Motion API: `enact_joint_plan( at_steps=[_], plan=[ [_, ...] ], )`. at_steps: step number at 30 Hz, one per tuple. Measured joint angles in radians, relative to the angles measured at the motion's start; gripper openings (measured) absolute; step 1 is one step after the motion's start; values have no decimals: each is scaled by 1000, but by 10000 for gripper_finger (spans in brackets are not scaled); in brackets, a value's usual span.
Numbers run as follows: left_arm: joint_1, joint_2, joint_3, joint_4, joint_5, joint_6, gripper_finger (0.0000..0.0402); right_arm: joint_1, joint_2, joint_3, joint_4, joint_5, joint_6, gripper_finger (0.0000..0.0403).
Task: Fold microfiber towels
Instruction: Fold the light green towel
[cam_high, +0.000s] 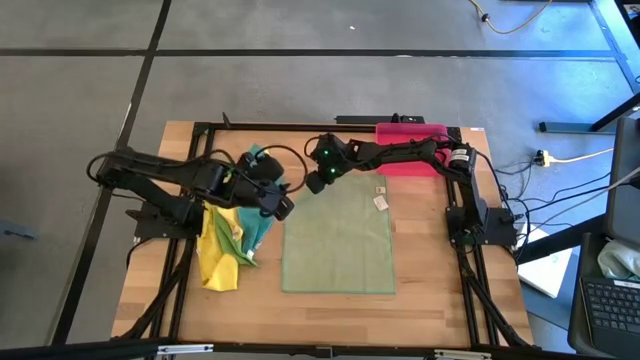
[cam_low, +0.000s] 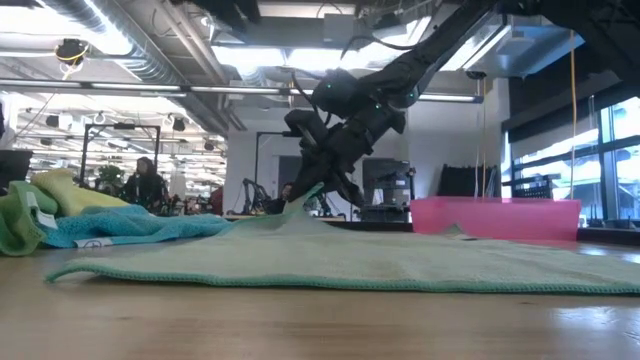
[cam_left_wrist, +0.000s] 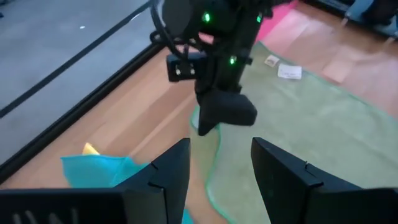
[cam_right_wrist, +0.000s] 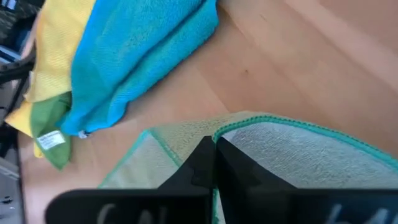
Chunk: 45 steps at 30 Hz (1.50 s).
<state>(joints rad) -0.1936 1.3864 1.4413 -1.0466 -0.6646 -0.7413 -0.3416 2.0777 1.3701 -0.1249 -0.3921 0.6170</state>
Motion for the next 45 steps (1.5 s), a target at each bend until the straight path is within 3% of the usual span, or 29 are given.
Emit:
enact_joint_plan(
  at_steps=[12, 16, 27, 33, 39, 45],
  plan=[
    [26, 2, -335, 438, 1, 85, 167, -23, 0, 0, 2, -108, 190, 15],
    [40, 1, -337, 452, 0, 93, 166, -19, 0, 0, 12, -159, 244, 6],
    [85, 33, -337, 503, -8, 307, 165, -14, 0, 1, 230, -188, 481, 21],
    [92, 92, -338, 540, 1, 308, 165, -14, 0, 1, 222, -188, 495, 8],
    [85, 187, -338, 570, 77, 308, 165, -18, 0, 1, 219, -186, 491, 25],
    [74, 247, -338, 530, 72, 307, 165, -20, 0, 1, 218, -192, 481, 17]
  ],
)
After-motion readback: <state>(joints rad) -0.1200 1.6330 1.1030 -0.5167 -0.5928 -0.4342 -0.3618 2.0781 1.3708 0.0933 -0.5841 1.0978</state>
